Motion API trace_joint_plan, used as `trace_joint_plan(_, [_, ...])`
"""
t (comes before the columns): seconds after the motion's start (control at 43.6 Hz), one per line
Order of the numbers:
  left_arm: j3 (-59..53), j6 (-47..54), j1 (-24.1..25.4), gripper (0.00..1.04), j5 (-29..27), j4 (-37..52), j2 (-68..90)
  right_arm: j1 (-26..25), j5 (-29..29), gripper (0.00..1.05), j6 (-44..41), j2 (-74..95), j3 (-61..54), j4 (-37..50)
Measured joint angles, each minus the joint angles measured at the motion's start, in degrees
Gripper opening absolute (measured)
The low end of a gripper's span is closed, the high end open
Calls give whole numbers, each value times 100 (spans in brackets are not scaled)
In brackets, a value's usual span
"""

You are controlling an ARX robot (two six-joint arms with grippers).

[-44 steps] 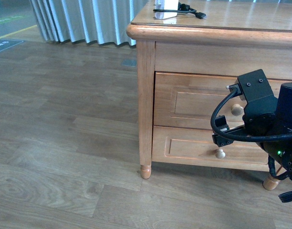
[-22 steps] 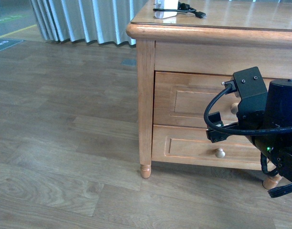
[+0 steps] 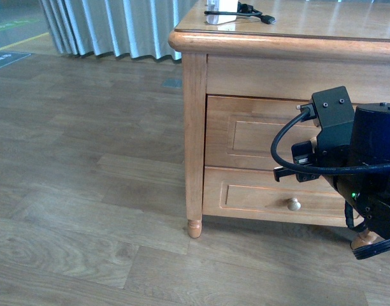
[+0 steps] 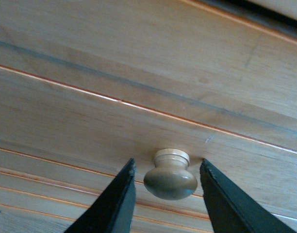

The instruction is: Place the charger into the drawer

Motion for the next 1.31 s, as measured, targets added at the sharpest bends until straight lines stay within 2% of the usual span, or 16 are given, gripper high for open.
trace_joint_plan(0.092, [0, 0, 0, 99, 0, 0, 0, 11, 31, 26, -7, 2, 7, -2])
trace_joint_plan(0.138, [0, 0, 0, 99, 0, 0, 0, 11, 22, 24, -4, 2, 7, -9])
trace_joint_plan(0.527, [0, 0, 0, 99, 2, 0, 0, 11, 13, 23, 37, -11, 7, -136])
trace_joint_plan(0.757, [0, 0, 0, 99, 2, 0, 0, -59, -295, 23, 251, -278, -199, -474])
trace_joint_plan(0.986, [0, 0, 0, 99, 2, 0, 0, -131, -610, 23, 588, -951, -1113, -651])
trace_joint_plan(1.307, [0, 0, 0, 99, 0, 0, 0, -326, -1285, 22, 708, -1849, -2597, -345])
